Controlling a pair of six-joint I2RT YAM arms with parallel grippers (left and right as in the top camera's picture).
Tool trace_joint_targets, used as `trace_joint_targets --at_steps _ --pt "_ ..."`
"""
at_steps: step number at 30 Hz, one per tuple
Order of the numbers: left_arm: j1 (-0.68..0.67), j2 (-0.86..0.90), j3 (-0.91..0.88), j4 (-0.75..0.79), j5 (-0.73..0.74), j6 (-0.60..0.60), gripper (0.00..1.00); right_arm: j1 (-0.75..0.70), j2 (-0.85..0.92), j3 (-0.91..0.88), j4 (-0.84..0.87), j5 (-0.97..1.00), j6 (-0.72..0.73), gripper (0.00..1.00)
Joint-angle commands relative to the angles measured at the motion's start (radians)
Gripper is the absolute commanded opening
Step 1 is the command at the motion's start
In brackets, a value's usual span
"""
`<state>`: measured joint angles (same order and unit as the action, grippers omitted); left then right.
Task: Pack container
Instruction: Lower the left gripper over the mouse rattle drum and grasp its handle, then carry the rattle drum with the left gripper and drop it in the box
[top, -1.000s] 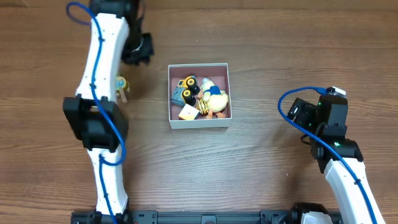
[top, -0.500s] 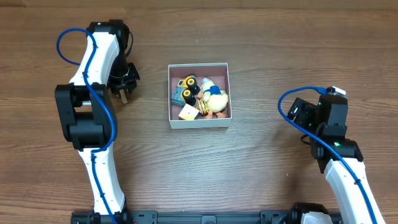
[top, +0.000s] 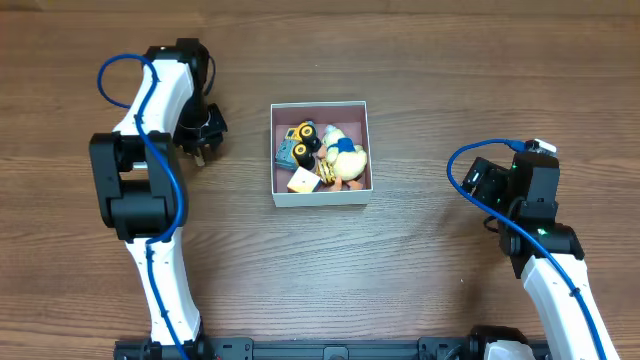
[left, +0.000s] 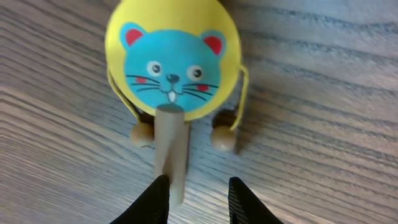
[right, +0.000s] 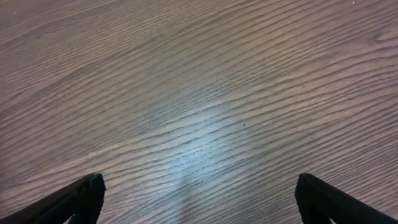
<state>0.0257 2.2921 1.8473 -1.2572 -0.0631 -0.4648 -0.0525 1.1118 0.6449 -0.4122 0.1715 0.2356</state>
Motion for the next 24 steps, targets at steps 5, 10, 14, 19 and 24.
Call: trace_joint_targets --at_steps 5,10,14,19,24 --pt "0.045 -0.003 -0.080 0.038 0.012 0.020 0.32 -0.004 -0.001 0.009 0.007 -0.001 0.000 1.00" --pt "0.045 -0.003 -0.137 0.106 0.046 0.044 0.32 -0.004 -0.001 0.009 0.007 -0.002 0.000 1.00" --pt "0.046 -0.003 -0.135 0.114 0.045 0.093 0.23 -0.004 -0.001 0.009 0.007 -0.002 0.000 1.00" --pt "0.045 -0.003 -0.116 0.105 0.045 0.095 0.10 -0.004 -0.001 0.009 0.007 -0.002 0.000 1.00" --pt "0.029 -0.006 0.079 -0.060 0.046 0.095 0.10 -0.004 -0.001 0.009 0.007 -0.002 0.000 1.00"
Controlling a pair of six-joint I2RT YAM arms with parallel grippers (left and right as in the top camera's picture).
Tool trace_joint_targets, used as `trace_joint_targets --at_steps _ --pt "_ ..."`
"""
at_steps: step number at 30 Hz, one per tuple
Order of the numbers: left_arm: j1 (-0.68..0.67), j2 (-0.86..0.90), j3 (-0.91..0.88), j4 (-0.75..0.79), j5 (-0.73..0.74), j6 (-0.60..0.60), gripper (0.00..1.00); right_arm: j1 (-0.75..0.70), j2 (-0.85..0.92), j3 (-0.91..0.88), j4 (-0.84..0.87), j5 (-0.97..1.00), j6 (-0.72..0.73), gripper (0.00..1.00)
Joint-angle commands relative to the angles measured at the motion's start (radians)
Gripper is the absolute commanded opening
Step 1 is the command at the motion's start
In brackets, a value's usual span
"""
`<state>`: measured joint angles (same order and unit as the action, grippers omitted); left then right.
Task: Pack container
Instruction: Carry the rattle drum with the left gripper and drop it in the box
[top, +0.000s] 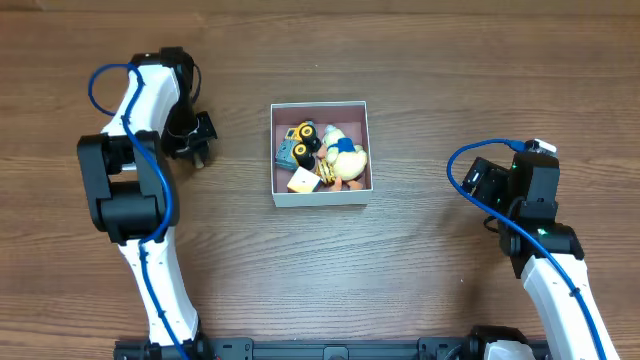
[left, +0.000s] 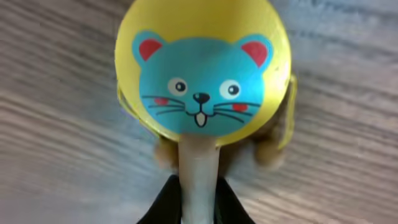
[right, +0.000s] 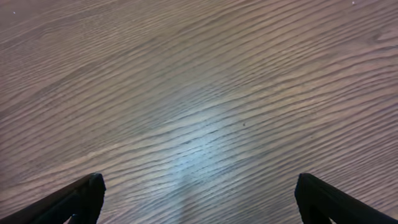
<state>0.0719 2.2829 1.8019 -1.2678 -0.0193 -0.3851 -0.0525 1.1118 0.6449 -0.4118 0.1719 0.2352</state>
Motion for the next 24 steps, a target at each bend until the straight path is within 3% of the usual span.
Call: trace_joint_targets --at_steps 1,6,11,13,16,17,18,20,24 --pt "-0.038 -0.004 0.199 -0.098 0.002 0.015 0.10 -0.004 -0.001 0.009 0.006 -0.002 0.000 1.00" --pt "-0.232 -0.056 0.481 -0.233 0.048 0.015 0.14 -0.004 -0.001 0.009 0.006 -0.002 0.000 1.00" --pt "-0.468 -0.065 0.490 -0.227 0.058 0.011 0.16 -0.004 -0.001 0.009 0.006 -0.002 0.000 1.00" --pt "-0.533 -0.065 0.490 -0.219 0.056 0.011 0.26 -0.004 -0.001 0.009 0.006 -0.002 0.000 1.00" --pt "-0.576 -0.065 0.484 -0.220 0.019 -0.016 0.31 -0.004 -0.001 0.009 0.006 -0.002 0.000 1.00" --pt "-0.576 -0.065 0.484 -0.221 0.019 -0.016 0.36 -0.004 -0.001 0.009 0.006 -0.002 0.000 1.00" --pt "-0.575 -0.065 0.482 -0.226 0.018 -0.014 0.69 -0.004 -0.001 0.009 0.006 -0.002 0.000 1.00" --pt "-0.575 -0.065 0.482 -0.229 0.010 -0.010 0.95 -0.004 -0.001 0.009 0.006 -0.002 0.000 1.00" --pt "-0.573 -0.089 0.483 -0.274 -0.042 -0.010 1.00 -0.004 -0.001 0.009 0.006 -0.002 0.000 1.00"
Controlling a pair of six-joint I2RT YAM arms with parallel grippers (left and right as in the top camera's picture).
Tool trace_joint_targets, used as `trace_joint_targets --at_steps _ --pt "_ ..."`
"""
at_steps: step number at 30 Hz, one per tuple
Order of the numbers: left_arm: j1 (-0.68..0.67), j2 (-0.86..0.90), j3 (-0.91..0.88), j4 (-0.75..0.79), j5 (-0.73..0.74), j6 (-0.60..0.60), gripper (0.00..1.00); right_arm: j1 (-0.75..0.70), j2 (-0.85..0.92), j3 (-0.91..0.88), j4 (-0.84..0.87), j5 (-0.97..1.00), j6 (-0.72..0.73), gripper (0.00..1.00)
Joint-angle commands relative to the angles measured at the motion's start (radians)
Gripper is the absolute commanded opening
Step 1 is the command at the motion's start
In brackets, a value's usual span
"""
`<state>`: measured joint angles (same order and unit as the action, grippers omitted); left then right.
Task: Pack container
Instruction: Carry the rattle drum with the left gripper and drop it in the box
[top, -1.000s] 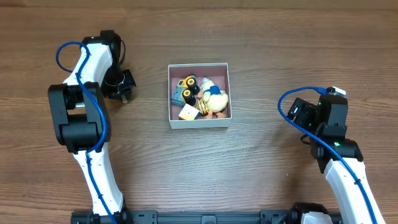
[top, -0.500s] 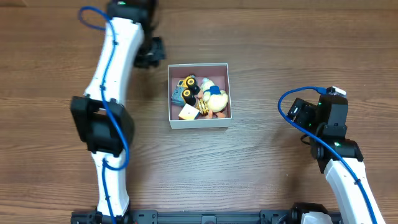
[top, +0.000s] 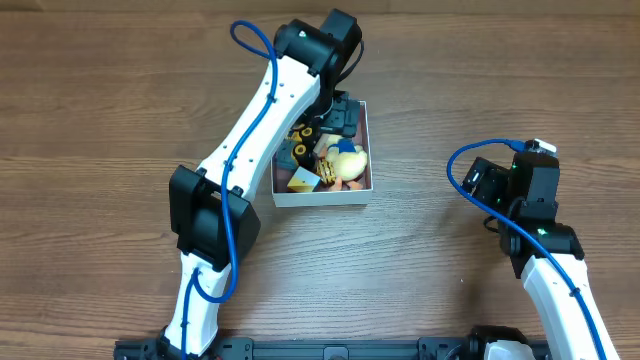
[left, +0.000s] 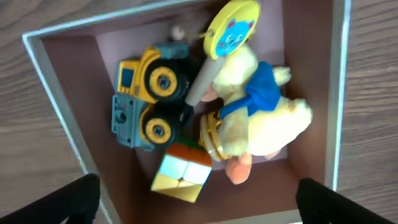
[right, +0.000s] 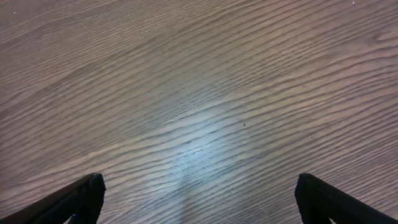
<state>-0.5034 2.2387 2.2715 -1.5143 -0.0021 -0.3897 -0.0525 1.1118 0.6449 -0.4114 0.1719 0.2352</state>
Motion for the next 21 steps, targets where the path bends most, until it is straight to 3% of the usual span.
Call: trace_joint_targets --at_steps 1,4,9,13,21 --pt "0.003 -0.071 0.013 -0.058 -0.084 -0.020 1.00 -0.004 -0.001 0.009 0.006 -0.002 0.000 1.00" --pt "-0.003 -0.171 0.013 -0.095 -0.075 -0.023 1.00 -0.004 -0.001 0.009 0.006 -0.002 0.000 1.00" --pt "-0.143 -0.441 0.013 -0.176 -0.109 0.016 1.00 -0.004 -0.001 0.009 0.006 -0.002 0.000 1.00" --pt "-0.159 -0.468 0.009 -0.175 -0.038 0.087 1.00 -0.004 -0.001 0.009 0.006 -0.002 0.000 1.00" --pt "-0.159 -0.465 -0.024 -0.175 -0.042 0.239 1.00 -0.004 -0.001 0.009 0.006 -0.002 0.000 1.00"
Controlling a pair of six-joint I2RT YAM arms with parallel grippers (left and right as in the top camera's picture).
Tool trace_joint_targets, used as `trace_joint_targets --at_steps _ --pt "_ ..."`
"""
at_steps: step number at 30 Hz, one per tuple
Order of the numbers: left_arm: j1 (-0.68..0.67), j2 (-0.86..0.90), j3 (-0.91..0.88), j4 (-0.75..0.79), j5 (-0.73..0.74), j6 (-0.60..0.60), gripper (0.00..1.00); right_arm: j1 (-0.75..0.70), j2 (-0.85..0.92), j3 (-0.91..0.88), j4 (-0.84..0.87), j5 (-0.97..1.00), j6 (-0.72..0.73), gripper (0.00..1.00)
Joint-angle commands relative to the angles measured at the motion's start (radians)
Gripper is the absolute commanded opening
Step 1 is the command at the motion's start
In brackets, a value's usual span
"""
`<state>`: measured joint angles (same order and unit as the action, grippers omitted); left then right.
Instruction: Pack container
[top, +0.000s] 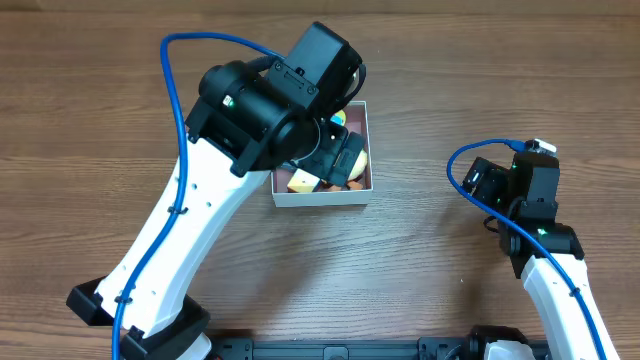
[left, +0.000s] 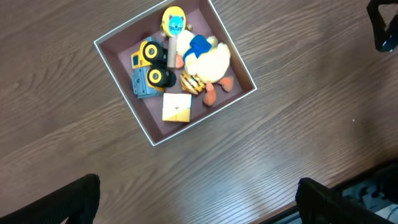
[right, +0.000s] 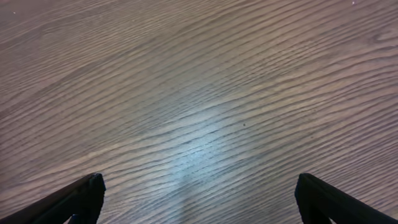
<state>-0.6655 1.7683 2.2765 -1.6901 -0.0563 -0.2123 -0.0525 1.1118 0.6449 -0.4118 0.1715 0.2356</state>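
The white-rimmed box (left: 123, 93) lies far below my left gripper (left: 199, 208), which hangs open and empty high above it. Inside the box are the yellow rattle drum with a blue cat face (left: 173, 21), a yellow and blue toy truck (left: 148, 67), a plush duck (left: 210, 59) and a yellow cube (left: 176, 107). From overhead, my raised left arm covers most of the box (top: 320, 197). My right gripper (right: 199, 202) is open over bare wood at the right of the table.
Brown wood-grain table (top: 420, 290) surrounds the box on all sides. The table's front edge and some dark hardware (left: 373, 186) show at the lower right of the left wrist view. The right arm's blue cable (top: 470, 155) loops beside its wrist.
My left gripper, still open, was close above the box's contents and is now much higher, with the whole box in view. The right arm has not moved.
My left gripper stood open around the cat rattle's wooden handle on the table left of the box. Then it was shut on the handle. Then it was open over the box with the rattle lying inside, and now it is raised high.
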Motion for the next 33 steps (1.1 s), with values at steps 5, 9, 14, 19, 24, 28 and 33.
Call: trace_joint_targets --at_steps 5,9,14,19,24,28,33 --pt "0.003 -0.075 -0.234 0.237 0.016 0.181 1.00 -0.004 -0.001 0.009 0.006 -0.002 0.000 1.00" --pt "0.042 -0.332 -0.628 0.610 0.065 0.288 1.00 -0.004 -0.001 0.009 0.006 -0.002 0.000 1.00" --pt "0.382 -0.703 -1.169 0.851 0.297 0.288 1.00 -0.004 -0.001 0.009 0.006 -0.002 0.000 1.00" --pt "0.567 -1.172 -1.648 1.181 0.315 0.285 1.00 -0.004 -0.001 0.009 0.006 -0.002 0.000 1.00" --pt "0.678 -1.498 -1.957 1.536 0.320 0.163 1.00 -0.004 -0.001 0.009 0.006 -0.002 0.000 1.00" --pt "0.678 -1.698 -2.057 1.671 0.320 0.160 1.00 -0.004 -0.001 0.009 0.006 -0.002 0.000 1.00" --pt "0.679 -1.765 -2.062 1.692 0.315 0.164 1.00 -0.004 -0.001 0.009 0.006 -0.002 0.000 1.00"
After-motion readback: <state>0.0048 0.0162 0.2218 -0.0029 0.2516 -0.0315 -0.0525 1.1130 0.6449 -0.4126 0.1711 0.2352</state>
